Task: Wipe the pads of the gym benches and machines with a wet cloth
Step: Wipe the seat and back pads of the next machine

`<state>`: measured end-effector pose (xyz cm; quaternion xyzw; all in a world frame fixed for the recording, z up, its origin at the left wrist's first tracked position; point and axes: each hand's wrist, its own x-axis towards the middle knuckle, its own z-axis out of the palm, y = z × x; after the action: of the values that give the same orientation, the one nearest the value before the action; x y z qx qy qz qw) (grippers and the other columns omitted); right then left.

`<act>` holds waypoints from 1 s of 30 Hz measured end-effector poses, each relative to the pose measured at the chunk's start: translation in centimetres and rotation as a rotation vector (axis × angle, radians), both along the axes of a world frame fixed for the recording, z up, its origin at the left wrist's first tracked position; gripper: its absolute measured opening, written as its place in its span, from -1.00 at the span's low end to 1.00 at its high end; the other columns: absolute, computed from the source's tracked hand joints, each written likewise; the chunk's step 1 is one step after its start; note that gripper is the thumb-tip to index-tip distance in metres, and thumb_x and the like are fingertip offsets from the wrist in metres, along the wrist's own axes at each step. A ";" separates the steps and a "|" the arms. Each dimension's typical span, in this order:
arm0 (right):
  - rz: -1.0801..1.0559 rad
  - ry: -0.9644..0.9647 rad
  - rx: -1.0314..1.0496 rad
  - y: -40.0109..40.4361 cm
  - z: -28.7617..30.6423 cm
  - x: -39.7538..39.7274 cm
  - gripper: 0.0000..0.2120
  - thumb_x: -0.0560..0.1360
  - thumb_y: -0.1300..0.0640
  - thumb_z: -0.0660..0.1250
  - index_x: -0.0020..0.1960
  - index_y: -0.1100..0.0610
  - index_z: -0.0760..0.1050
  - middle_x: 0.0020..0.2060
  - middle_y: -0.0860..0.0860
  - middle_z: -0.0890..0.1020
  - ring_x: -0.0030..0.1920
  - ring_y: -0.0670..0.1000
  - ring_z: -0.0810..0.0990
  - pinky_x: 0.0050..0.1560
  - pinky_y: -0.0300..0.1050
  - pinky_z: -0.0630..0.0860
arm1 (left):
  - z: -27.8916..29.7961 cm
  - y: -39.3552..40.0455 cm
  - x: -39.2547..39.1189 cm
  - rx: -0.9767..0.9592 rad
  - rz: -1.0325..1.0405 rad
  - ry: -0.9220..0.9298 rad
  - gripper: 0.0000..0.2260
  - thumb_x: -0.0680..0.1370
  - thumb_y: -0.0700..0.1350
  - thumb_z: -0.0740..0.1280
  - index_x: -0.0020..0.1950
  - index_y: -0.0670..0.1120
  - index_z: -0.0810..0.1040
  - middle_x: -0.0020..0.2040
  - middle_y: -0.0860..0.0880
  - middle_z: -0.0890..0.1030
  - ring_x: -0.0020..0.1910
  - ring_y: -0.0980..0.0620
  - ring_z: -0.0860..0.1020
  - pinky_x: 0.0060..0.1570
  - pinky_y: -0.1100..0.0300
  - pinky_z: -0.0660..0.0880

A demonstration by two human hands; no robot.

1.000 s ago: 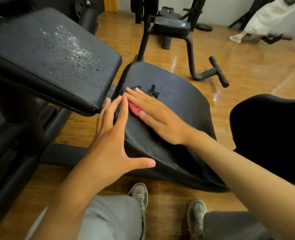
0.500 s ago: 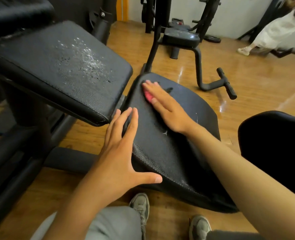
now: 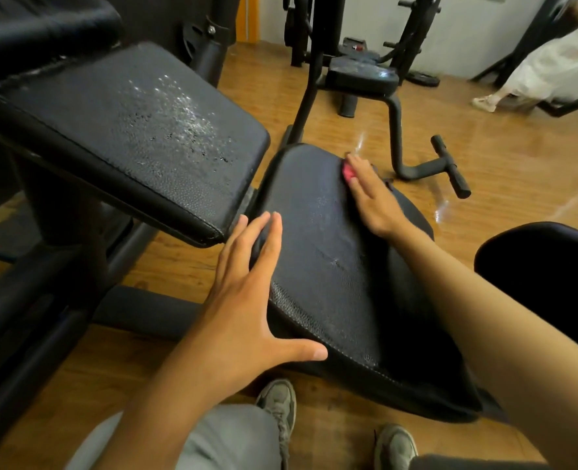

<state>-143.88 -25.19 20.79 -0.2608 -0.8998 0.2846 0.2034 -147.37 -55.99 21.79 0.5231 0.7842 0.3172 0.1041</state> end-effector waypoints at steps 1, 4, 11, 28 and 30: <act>-0.102 -0.033 -0.038 1.1 0.1 0.2 -0.51 0.75 -0.01 0.04 0.65 0.06 0.13 0.64 -0.01 0.13 0.64 0.00 -0.01 0.58 -0.16 -0.12 | 0.0 0.0 0.0 0.005 -0.001 -0.006 0.30 0.21 0.36 0.59 0.62 0.24 -0.31 0.58 0.35 -0.30 0.52 0.34 -0.43 0.43 0.34 -0.21; -0.074 -0.058 -0.056 -0.5 0.8 -0.3 -0.53 0.75 0.04 0.03 0.64 0.08 0.14 0.64 -0.01 0.10 0.64 0.02 -0.04 0.51 -0.25 -0.16 | 0.2 -0.1 0.1 0.014 -0.007 -0.024 0.30 0.21 0.35 0.60 0.61 0.26 -0.31 0.57 0.36 -0.31 0.51 0.34 -0.43 0.44 0.33 -0.19; 0.339 0.087 0.130 -7.2 1.0 -1.9 -0.54 0.74 0.12 0.08 0.63 0.11 0.17 0.61 -0.04 0.17 0.62 -0.07 0.03 0.53 -0.39 -0.11 | -0.3 -0.1 -0.1 0.022 0.007 0.012 0.30 0.17 0.37 0.58 0.61 0.24 -0.27 0.59 0.34 -0.25 0.56 0.31 -0.36 0.37 0.55 -0.31; 0.342 0.105 0.062 -14.7 0.5 6.1 -0.53 0.73 0.10 0.10 0.63 0.05 0.19 0.62 -0.11 0.16 0.63 -0.15 -0.01 0.62 -0.13 -0.06 | -0.6 0.0 -0.3 0.050 0.020 0.035 0.30 0.13 0.49 0.47 0.69 0.09 -0.12 0.63 0.28 -0.10 0.62 0.21 -0.24 0.45 0.50 -0.26; 0.397 0.129 0.036 -16.3 0.3 7.5 -0.54 0.74 0.14 0.11 0.63 0.04 0.18 0.63 -0.11 0.17 0.63 -0.13 0.00 0.63 0.01 0.01 | -0.7 0.0 -0.3 0.052 0.018 0.046 0.30 0.13 0.50 0.45 0.68 0.09 -0.15 0.63 0.27 -0.12 0.62 0.21 -0.26 0.44 0.51 -0.28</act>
<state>-136.39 -41.45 21.07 -0.0558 -0.9235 0.3192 0.2052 -147.70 -55.95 21.09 0.5259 0.7824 0.3263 0.0695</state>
